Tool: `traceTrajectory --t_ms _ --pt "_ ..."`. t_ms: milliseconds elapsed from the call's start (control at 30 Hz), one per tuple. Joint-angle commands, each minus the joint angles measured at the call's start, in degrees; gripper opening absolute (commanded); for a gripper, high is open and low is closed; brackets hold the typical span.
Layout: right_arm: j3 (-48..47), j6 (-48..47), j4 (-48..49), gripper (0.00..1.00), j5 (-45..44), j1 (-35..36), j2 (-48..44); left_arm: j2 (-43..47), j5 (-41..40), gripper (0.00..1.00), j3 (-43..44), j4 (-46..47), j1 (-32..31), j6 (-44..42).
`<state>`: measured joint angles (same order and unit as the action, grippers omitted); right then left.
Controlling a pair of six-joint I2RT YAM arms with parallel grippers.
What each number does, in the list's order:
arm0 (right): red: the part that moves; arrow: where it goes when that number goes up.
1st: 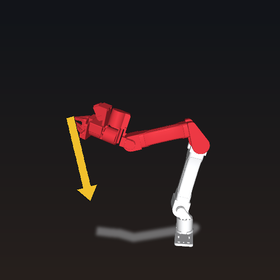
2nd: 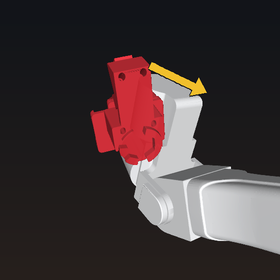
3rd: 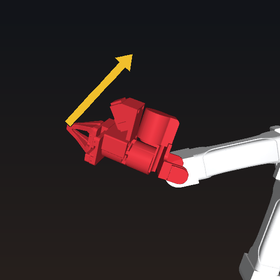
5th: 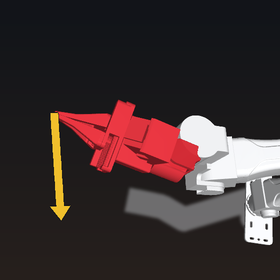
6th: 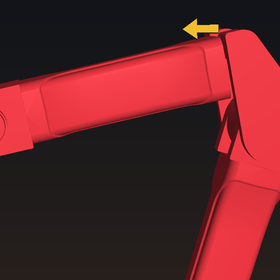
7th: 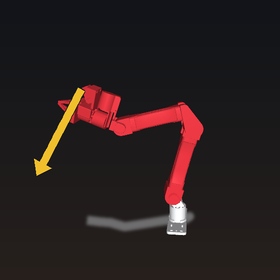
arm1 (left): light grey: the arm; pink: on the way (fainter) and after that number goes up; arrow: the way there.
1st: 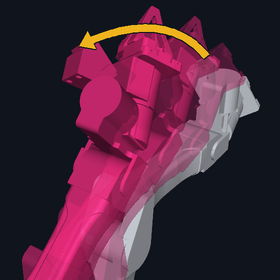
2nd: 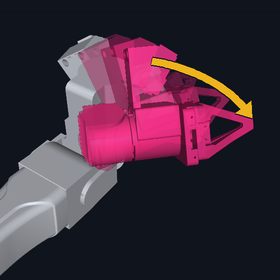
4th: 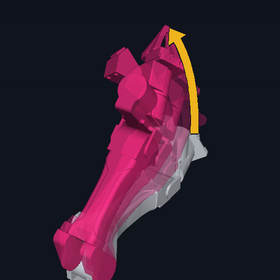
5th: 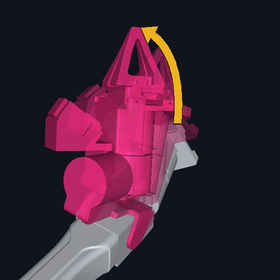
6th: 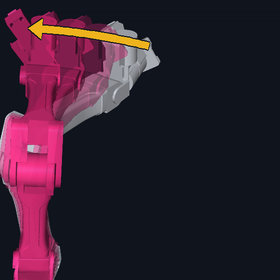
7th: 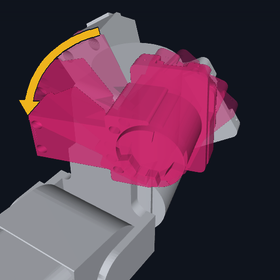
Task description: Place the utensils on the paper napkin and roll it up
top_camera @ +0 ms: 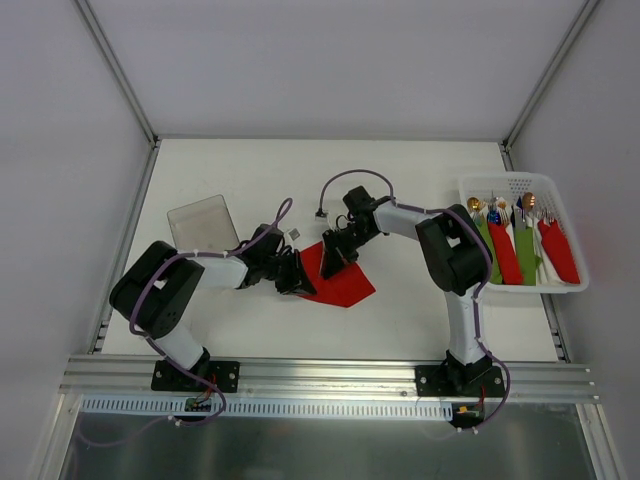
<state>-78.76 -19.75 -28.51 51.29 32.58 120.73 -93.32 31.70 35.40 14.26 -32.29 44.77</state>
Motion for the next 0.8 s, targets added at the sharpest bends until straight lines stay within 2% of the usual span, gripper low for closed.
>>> traceTrajectory --t_ms 0,200,500,767 --pt "-2.1 0.1 -1.2 0.00 0.3 -0.4 0.5 -0.8 -1.8 0.00 -0.7 0.7 -0.5 1.9" --pt "-2.3 -0.4 -1.6 0.00 0.0 -0.4 0.7 0.0 -2.4 0.00 -0.9 0.8 -0.4 2.4" --pt "-2.8 -0.6 -2.2 0.00 0.0 -0.4 0.8 7.2 -2.6 0.03 0.4 -1.9 -0.4 1.2" --pt "-3.9 -0.7 -3.0 0.00 -0.1 -0.3 1.2 5.1 -3.1 0.03 1.3 -3.3 -0.5 0.8"
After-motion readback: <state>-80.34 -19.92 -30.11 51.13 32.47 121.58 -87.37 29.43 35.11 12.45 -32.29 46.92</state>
